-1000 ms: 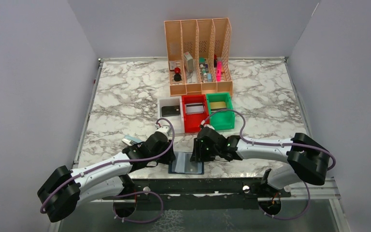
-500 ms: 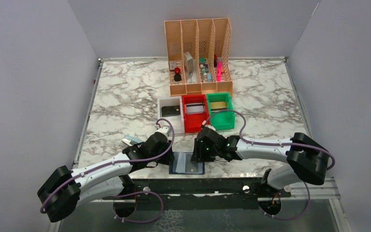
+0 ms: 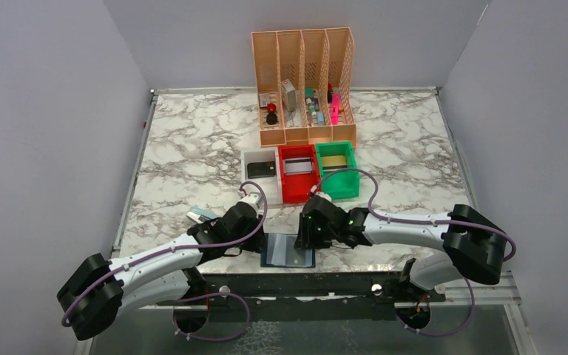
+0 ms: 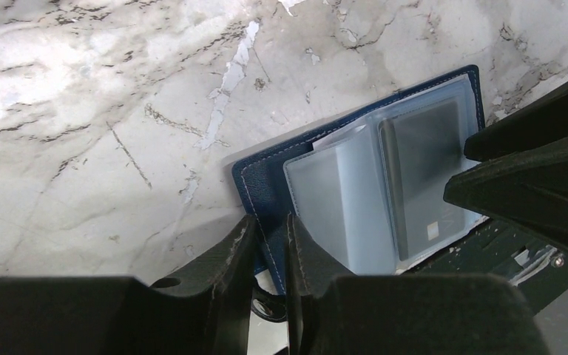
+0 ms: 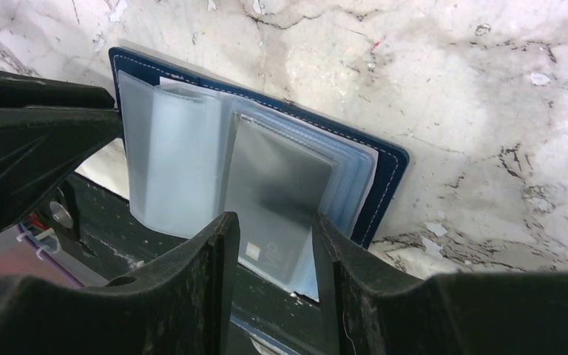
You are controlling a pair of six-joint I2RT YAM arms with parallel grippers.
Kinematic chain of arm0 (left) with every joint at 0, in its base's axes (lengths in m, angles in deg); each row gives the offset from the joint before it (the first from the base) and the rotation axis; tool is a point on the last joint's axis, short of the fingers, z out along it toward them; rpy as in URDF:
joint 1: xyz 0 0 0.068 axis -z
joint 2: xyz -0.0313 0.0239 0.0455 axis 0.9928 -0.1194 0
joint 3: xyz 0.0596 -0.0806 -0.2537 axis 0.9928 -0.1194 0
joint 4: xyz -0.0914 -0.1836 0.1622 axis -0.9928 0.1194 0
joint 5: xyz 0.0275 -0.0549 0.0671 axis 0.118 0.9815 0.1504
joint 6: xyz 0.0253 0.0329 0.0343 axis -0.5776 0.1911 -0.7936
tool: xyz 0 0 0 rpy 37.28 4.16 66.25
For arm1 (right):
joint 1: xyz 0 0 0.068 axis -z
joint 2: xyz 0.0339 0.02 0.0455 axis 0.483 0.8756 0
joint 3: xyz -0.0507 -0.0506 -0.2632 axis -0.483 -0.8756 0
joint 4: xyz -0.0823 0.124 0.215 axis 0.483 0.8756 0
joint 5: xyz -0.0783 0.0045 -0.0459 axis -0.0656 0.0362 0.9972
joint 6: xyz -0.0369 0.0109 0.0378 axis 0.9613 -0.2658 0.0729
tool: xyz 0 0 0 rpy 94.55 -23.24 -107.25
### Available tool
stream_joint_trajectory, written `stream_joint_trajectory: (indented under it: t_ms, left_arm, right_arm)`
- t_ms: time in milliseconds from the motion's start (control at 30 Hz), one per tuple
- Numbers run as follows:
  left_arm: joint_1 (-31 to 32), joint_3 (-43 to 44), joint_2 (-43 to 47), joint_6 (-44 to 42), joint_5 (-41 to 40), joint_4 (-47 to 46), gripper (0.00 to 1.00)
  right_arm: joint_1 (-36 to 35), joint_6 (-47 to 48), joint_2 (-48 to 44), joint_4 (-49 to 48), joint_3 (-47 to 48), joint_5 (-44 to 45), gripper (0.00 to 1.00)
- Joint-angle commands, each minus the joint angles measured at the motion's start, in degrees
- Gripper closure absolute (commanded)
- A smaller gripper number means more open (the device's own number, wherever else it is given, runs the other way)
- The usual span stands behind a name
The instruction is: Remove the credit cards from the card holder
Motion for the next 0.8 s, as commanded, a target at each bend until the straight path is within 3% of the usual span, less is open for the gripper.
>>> stream_joint_trajectory:
  t_ms: [0, 400, 767]
  left_arm:
    - [0.3, -0.6, 0.5, -0.2, 1.8, -2.1, 0.78]
    - [0.4, -1.0, 1.3, -0.1, 2.4, -2.2, 0.79]
    - [0.4, -1.8, 1.0, -0.1, 4.6, -4.4, 0.85]
  right_arm:
    - [-0.5, -0.1, -2.9, 2.0, -0.8, 2.1, 0.54]
    - [-0.5, -0.8, 0.4, 2.0, -1.4, 1.9, 0.54]
    - [-0.5, -0.9, 0.3, -8.1, -2.7, -4.0, 0.55]
